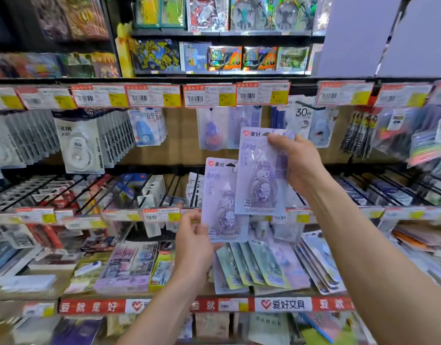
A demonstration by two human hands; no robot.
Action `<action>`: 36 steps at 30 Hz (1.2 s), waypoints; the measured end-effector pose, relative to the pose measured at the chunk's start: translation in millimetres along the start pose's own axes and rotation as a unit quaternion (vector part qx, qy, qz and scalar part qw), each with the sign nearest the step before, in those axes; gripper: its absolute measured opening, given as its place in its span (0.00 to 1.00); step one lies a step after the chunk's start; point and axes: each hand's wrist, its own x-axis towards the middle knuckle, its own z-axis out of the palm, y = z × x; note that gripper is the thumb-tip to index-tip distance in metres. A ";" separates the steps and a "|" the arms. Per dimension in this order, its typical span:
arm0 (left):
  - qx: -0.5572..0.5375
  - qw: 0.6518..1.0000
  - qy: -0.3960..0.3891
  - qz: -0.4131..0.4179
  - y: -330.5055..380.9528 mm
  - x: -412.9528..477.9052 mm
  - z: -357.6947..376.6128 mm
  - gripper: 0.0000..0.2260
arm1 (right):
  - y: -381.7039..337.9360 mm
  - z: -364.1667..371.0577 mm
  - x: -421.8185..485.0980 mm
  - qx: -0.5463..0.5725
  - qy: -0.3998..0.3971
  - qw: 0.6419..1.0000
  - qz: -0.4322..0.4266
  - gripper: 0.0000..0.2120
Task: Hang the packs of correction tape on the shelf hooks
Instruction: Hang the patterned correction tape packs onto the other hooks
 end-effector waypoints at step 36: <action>-0.066 0.997 0.045 -0.022 -36.2 25.7 -16.4 0.04 | 14.2 25.1 126.2 -0.243 0.187 0.940 -0.151 0.13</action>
